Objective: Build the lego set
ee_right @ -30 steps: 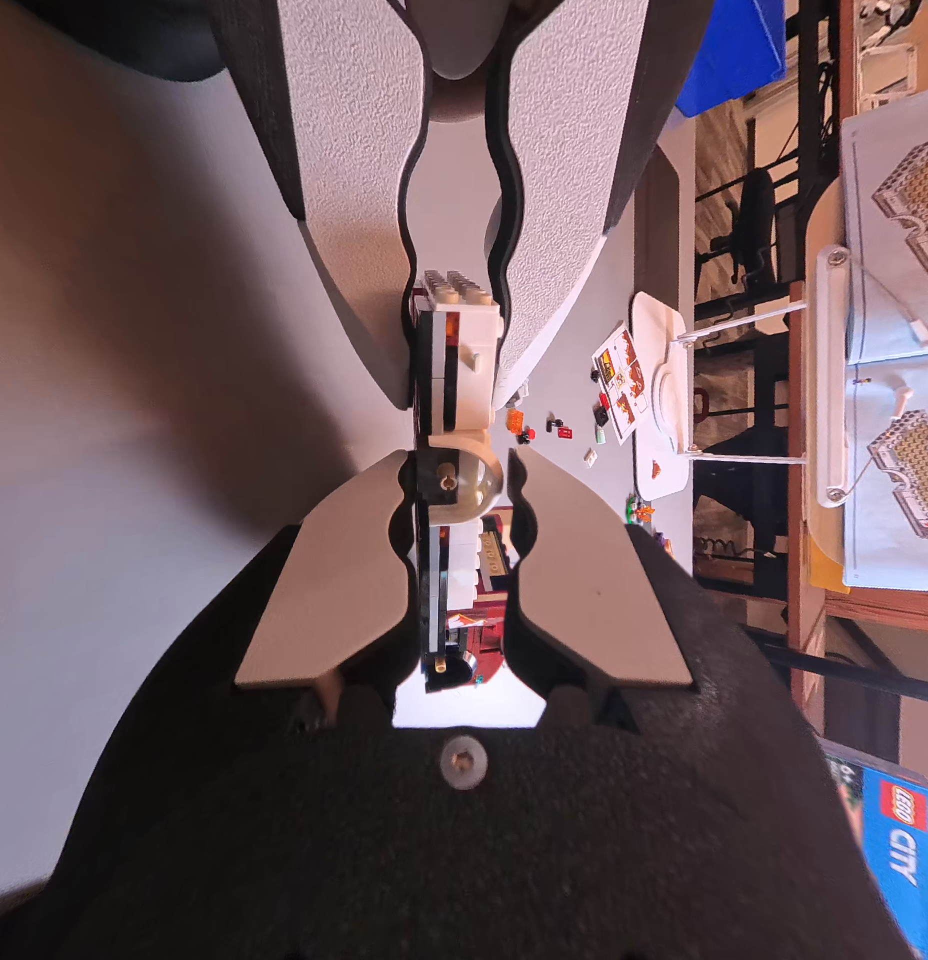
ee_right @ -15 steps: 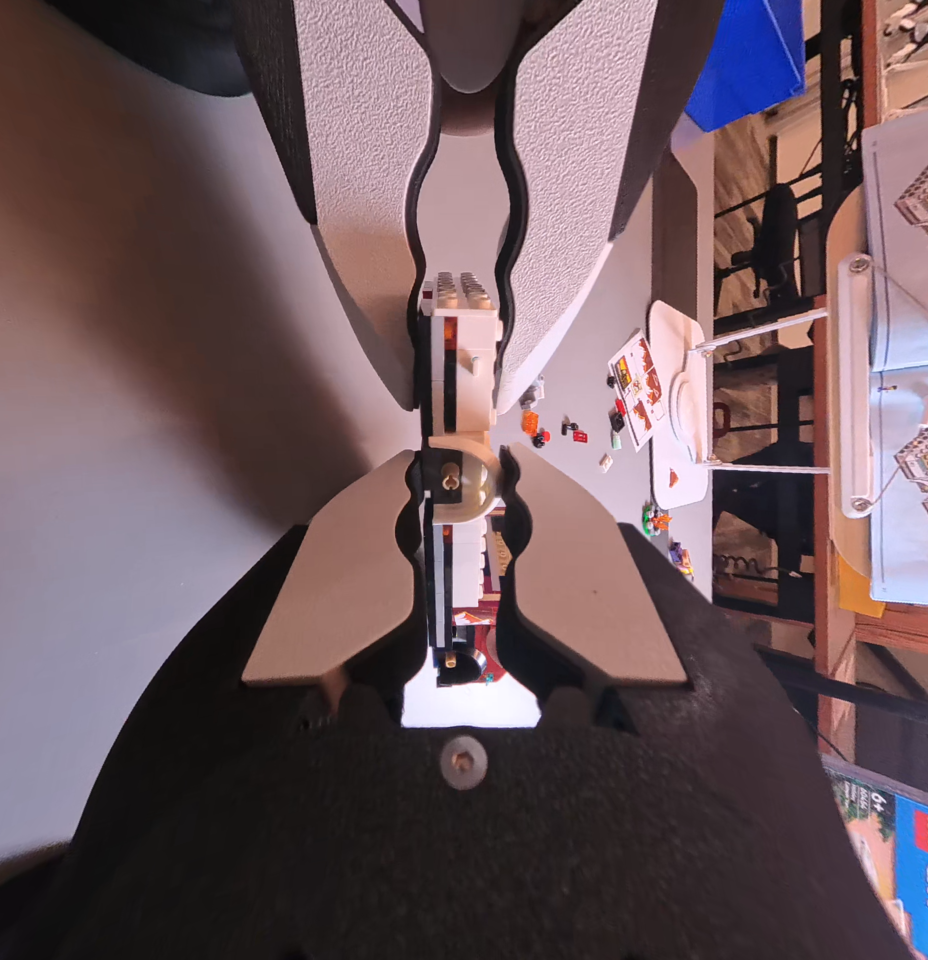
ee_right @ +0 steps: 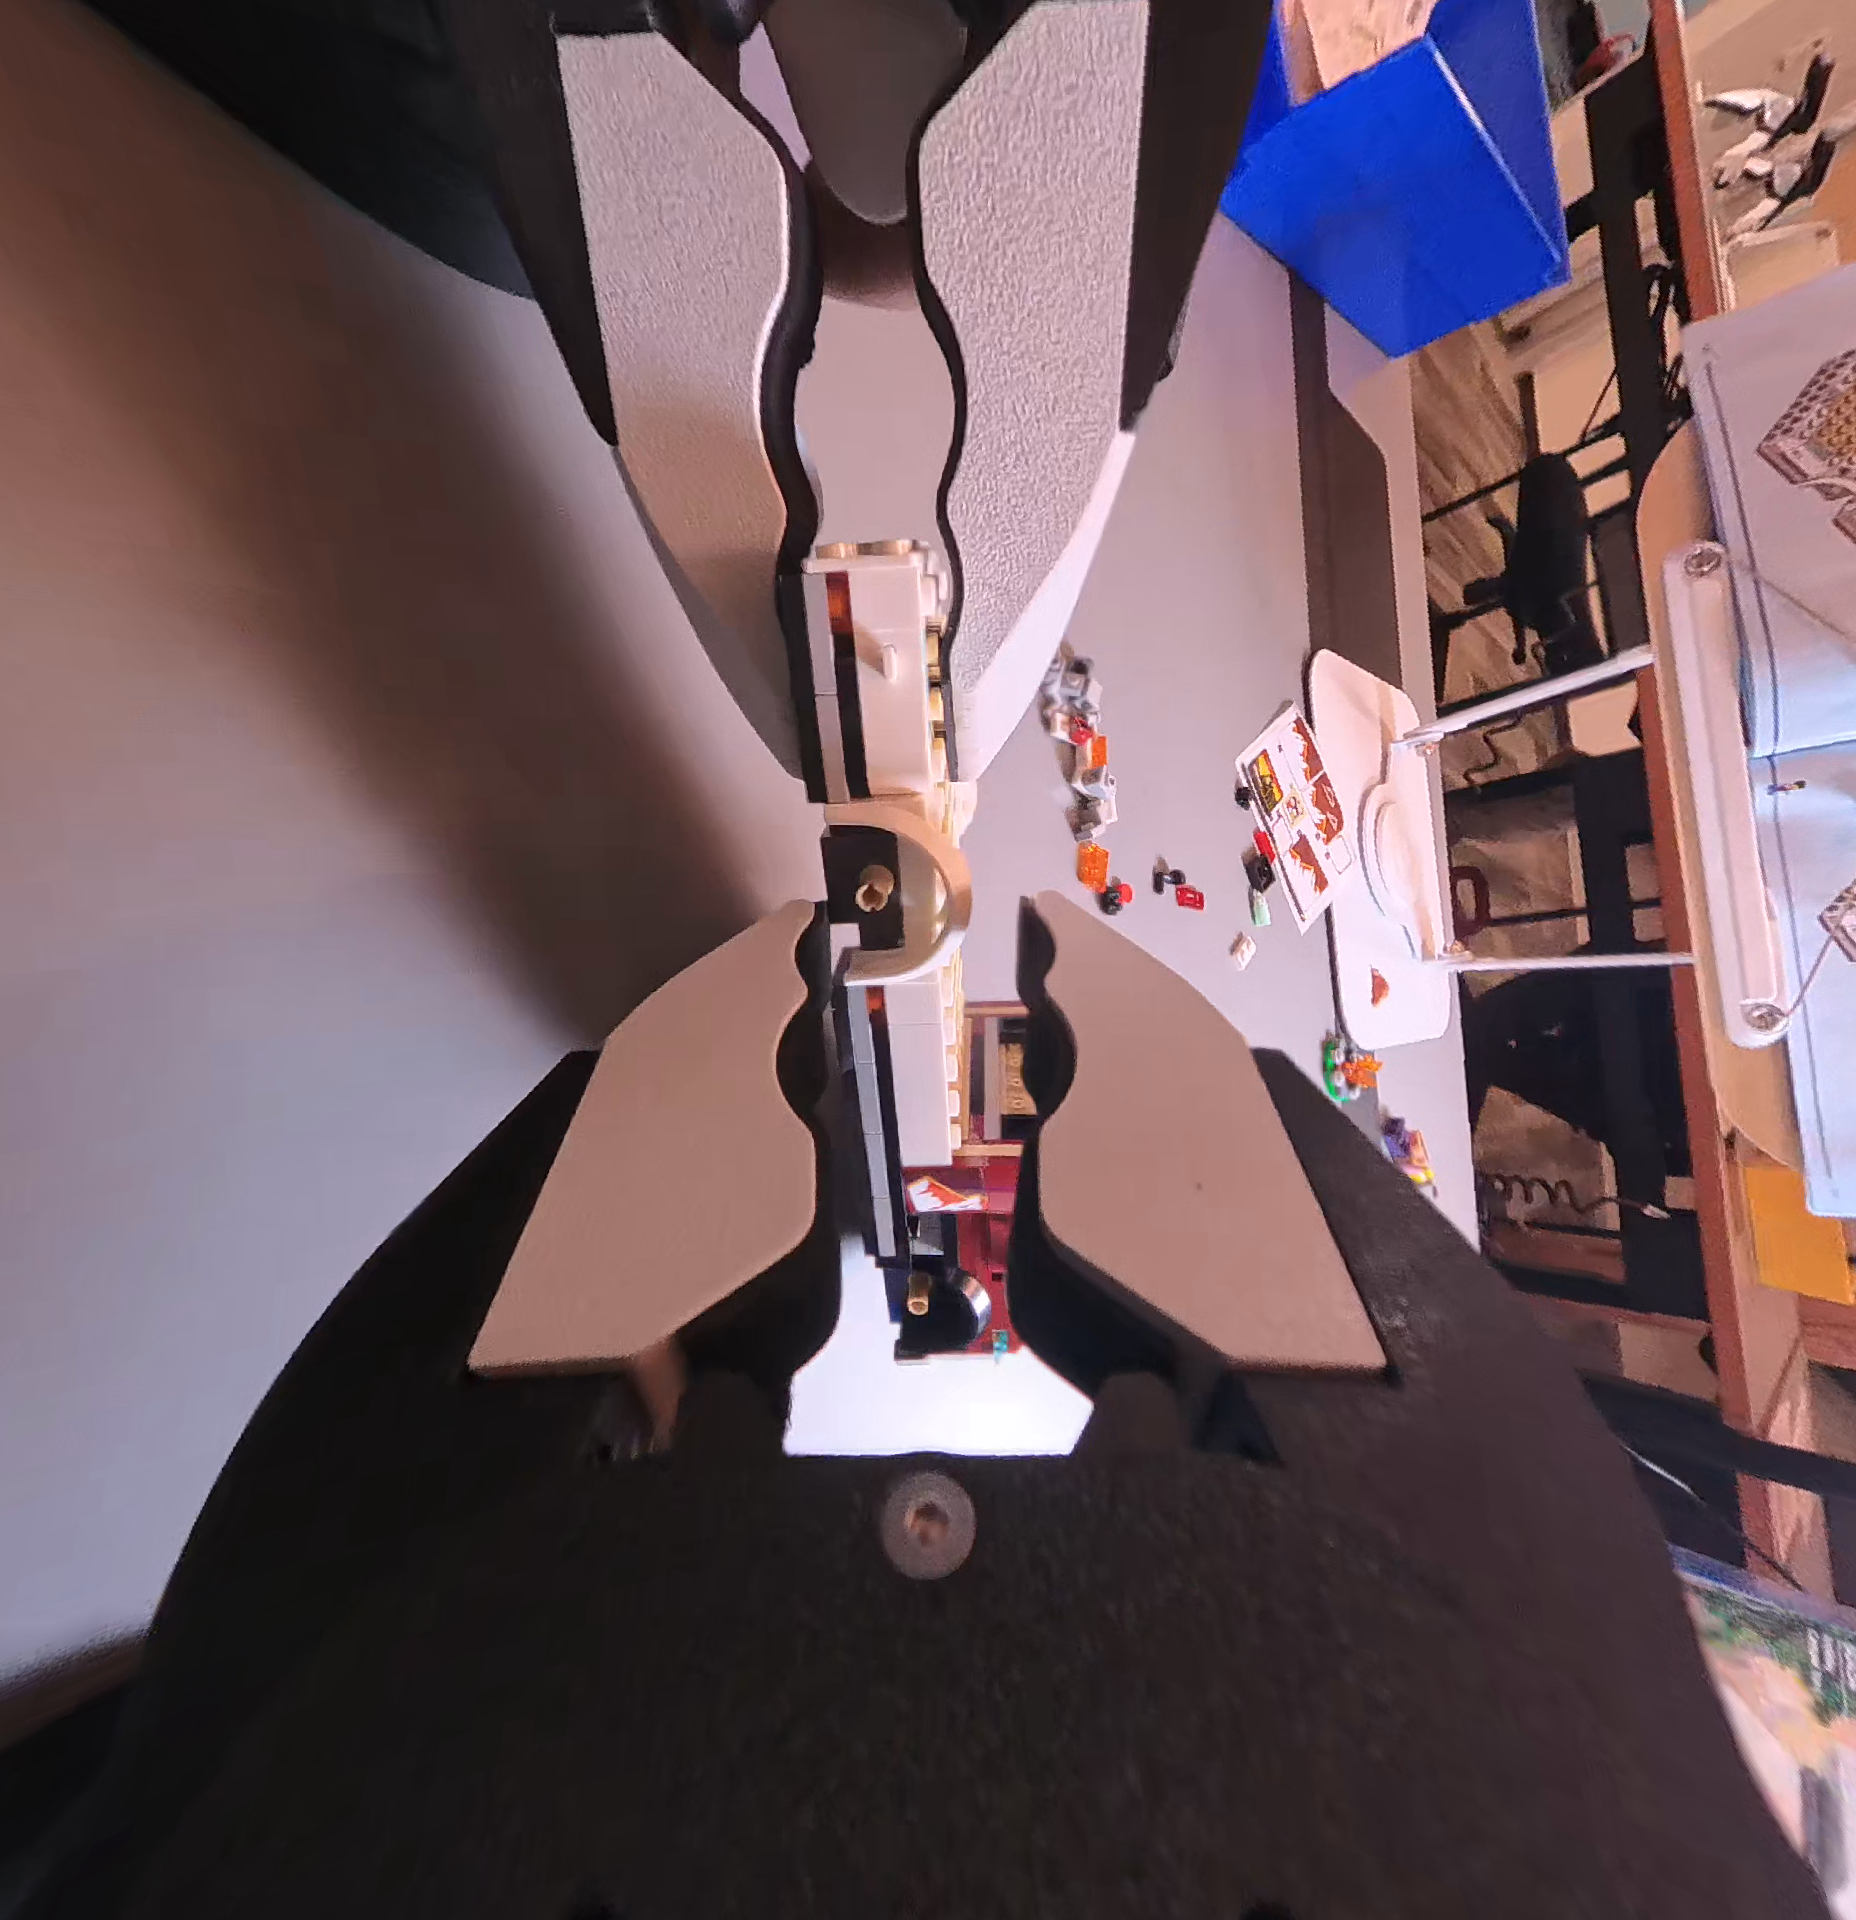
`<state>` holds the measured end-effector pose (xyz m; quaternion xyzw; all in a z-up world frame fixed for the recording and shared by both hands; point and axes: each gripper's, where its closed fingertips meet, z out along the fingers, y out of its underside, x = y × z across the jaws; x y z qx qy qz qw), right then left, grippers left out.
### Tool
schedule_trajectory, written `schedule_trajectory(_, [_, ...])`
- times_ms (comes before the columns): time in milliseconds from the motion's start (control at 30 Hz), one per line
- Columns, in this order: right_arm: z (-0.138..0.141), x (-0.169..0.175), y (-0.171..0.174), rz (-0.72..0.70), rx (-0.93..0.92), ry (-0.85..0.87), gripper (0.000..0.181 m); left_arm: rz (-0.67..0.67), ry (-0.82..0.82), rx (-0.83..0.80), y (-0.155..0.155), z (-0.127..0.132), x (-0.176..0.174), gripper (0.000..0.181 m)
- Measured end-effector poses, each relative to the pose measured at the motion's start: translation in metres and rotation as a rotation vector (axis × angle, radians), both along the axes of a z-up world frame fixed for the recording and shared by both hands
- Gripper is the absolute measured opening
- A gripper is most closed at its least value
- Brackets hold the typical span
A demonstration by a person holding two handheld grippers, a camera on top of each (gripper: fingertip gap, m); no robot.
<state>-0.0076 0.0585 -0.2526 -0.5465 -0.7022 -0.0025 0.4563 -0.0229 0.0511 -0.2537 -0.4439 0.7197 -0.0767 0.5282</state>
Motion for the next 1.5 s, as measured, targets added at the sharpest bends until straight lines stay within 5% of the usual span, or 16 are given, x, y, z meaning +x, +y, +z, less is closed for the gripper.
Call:
schedule_trajectory(667, [-0.006, -0.003, -0.017, 0.110, -0.133, -0.009, 0.018, -0.046, 0.086, 0.133, -0.007, -0.004, 0.004, 0.024])
schedule_trajectory(900, [-0.002, 0.001, -0.012, 0.048, -0.120, 0.042, 0.038, -0.019, 0.043, 0.072, -0.003, -0.002, 0.002, 0.024])
schedule_trajectory(1200, [0.001, -0.003, -0.006, -0.008, 0.061, 0.048, 0.028, -0.013, 0.020, 0.004, -0.004, 0.005, 0.007, 0.024])
schedule_trajectory(1500, [0.005, -0.004, 0.002, -0.025, 0.034, 0.054, 0.024, 0.001, 0.004, -0.077, 0.004, 0.008, 0.005, 0.024])
